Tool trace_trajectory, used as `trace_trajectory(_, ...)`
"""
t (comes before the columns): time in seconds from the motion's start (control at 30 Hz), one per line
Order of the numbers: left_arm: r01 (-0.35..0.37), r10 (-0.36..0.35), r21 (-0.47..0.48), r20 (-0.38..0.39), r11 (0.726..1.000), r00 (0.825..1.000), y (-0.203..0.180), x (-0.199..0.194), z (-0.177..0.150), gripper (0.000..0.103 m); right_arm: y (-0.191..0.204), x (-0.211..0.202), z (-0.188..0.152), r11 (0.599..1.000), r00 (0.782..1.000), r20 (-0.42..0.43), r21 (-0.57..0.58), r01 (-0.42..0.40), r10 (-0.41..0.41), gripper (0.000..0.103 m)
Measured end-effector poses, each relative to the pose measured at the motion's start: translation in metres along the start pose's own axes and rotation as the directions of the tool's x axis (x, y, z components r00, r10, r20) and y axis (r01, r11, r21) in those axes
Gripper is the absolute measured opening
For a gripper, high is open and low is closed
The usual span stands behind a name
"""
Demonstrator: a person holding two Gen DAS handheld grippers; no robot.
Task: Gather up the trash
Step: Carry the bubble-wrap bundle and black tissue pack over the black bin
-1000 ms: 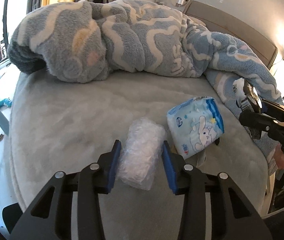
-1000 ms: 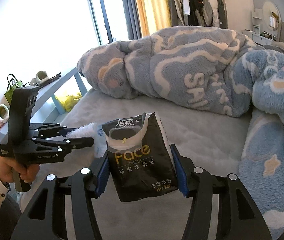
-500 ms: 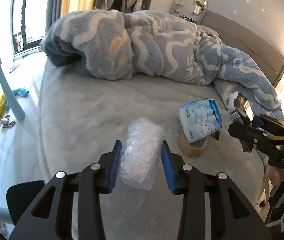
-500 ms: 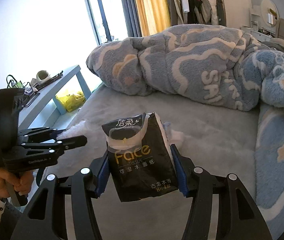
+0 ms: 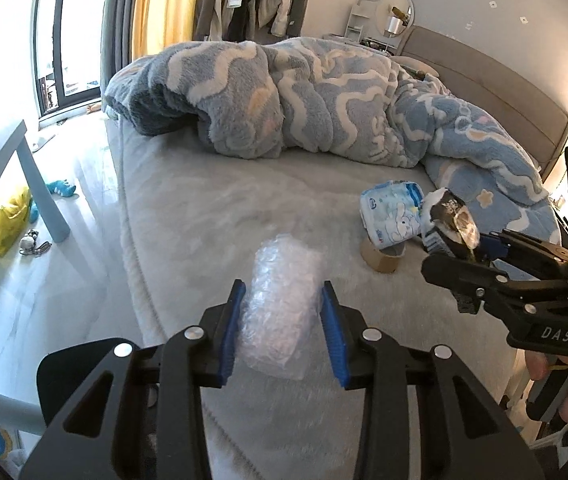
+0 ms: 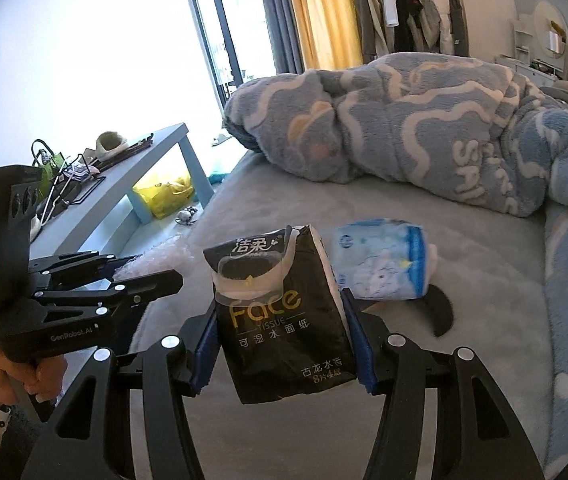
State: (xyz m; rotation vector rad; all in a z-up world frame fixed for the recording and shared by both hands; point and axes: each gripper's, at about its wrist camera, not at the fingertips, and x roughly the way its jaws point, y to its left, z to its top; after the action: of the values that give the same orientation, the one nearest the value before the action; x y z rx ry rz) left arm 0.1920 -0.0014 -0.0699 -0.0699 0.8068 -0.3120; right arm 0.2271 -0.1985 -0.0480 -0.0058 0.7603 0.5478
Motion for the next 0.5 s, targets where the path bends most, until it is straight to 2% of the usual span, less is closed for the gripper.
trace_trajectory(0.5, -0.026, 0.026, -0.018, 0.001, 0.999, 1.0, 0.033, -0.036, -0.023, 0.037, 0.053, 0.011, -0.009, 0.999, 0.999, -0.014, -0.025, -0.039, 0.038, 0.056)
